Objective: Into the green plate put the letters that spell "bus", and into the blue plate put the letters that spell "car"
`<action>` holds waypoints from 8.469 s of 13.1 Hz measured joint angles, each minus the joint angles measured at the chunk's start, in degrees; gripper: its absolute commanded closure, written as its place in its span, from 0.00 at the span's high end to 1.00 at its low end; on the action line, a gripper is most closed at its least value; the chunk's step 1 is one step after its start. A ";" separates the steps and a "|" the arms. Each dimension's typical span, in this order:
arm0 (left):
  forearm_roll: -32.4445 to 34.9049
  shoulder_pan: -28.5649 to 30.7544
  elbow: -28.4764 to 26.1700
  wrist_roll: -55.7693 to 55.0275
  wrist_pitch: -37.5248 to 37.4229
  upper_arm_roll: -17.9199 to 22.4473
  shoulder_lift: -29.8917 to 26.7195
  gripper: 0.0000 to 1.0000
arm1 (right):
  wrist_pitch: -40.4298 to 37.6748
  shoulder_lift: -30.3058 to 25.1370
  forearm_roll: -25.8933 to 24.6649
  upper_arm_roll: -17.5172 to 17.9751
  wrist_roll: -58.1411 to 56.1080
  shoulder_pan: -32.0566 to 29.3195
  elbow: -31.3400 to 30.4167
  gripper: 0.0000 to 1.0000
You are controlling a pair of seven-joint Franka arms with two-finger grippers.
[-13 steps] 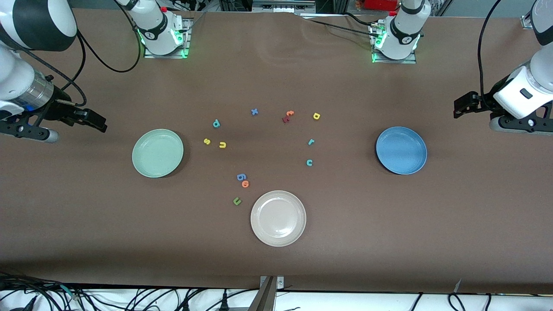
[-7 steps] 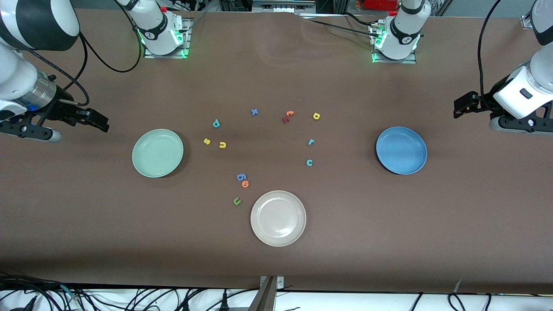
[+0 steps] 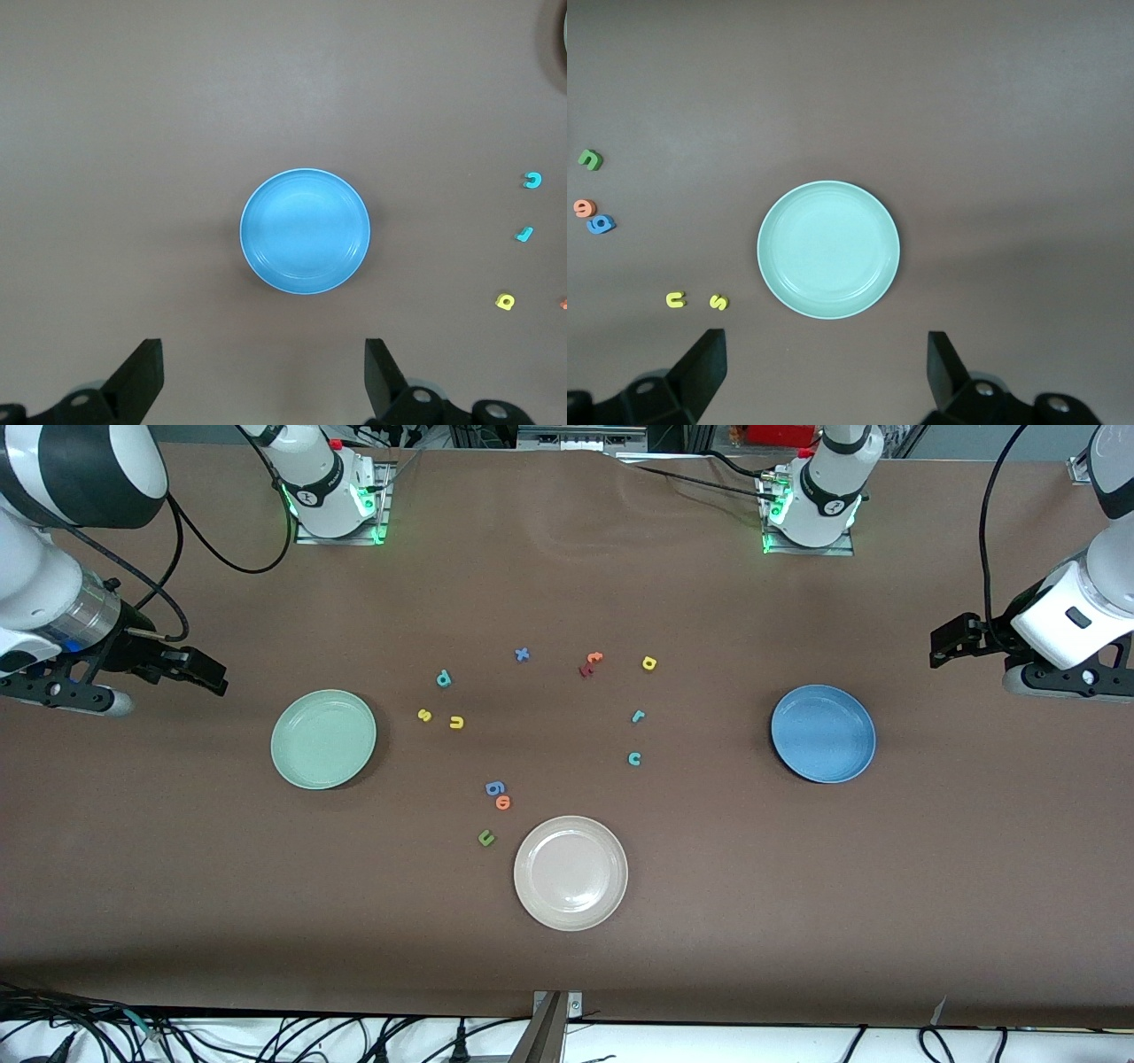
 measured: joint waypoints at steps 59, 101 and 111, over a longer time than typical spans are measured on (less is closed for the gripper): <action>0.00 -0.02 0.00 0.00 0.00 -0.06 0.04 1.00 | -3.42 0.65 -0.50 6.57 18.53 0.50 -0.12 1.00; 14.20 -19.98 -1.40 -39.47 49.63 -15.68 40.73 0.91 | 57.27 26.69 -8.66 5.42 38.66 22.00 -22.78 0.68; 14.21 -20.36 -2.18 -40.11 49.64 -15.66 40.81 0.53 | 57.35 26.65 -9.27 4.73 38.66 22.15 -22.47 0.10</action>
